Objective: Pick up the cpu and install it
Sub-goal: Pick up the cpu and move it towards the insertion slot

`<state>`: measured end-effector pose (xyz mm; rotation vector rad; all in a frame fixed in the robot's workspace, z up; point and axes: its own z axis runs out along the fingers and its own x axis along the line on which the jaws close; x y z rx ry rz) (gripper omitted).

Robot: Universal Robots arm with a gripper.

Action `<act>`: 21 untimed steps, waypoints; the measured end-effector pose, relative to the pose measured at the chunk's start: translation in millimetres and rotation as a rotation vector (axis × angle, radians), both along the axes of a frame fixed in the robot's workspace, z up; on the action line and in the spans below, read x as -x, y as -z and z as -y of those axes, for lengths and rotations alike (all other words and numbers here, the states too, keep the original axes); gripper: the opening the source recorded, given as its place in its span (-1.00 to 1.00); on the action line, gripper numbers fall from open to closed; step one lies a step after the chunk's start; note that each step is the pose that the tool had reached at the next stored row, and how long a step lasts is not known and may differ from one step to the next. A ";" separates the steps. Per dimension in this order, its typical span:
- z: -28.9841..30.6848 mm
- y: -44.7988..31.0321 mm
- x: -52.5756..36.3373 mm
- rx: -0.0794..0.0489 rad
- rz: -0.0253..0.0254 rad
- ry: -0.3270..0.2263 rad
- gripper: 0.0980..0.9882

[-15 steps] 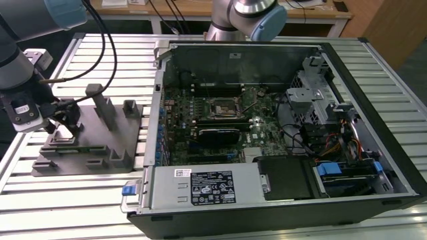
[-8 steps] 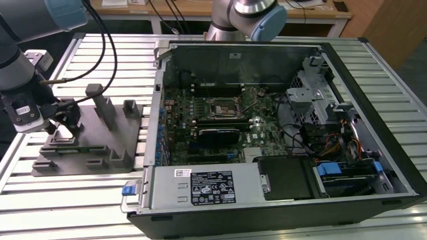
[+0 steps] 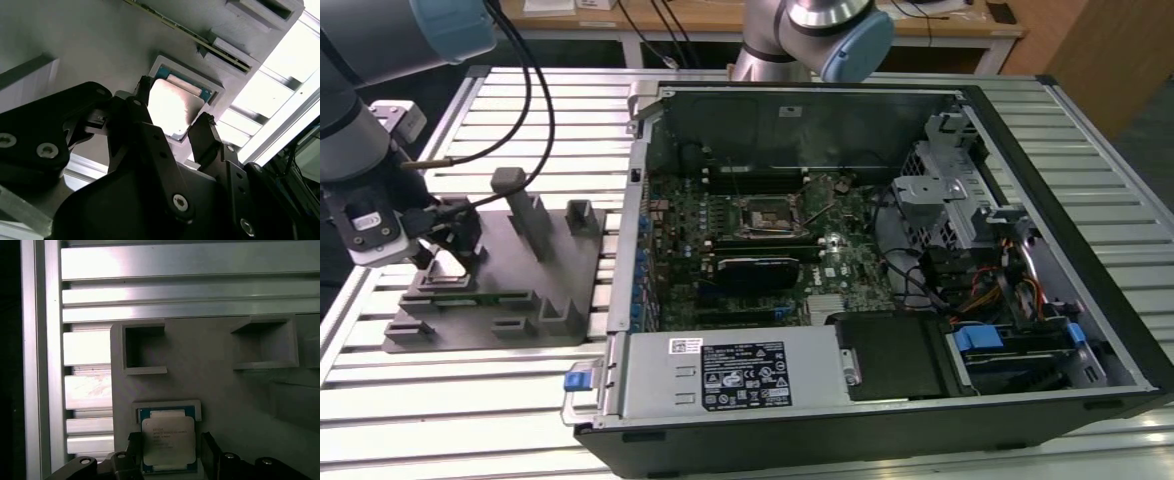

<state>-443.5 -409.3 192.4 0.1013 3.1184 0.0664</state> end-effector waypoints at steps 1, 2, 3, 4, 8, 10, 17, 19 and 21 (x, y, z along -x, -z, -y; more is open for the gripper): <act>0.0 0.2 0.0 0.000 0.0000 0.000 0.10; 0.0 0.4 0.0 0.000 0.0000 -0.001 0.10; 0.0 0.6 0.0 0.000 0.0000 -0.001 0.10; -0.1 0.9 0.1 0.000 0.0001 -0.001 0.10; -0.2 2.2 0.1 0.000 0.0000 -0.002 0.10; -0.2 3.1 0.1 0.000 0.0000 -0.004 0.10; -0.3 4.4 0.2 0.000 -0.0001 -0.011 0.10; -0.3 4.5 0.3 0.000 0.0001 -0.011 0.10; -0.3 4.4 0.5 0.000 0.0001 -0.011 0.10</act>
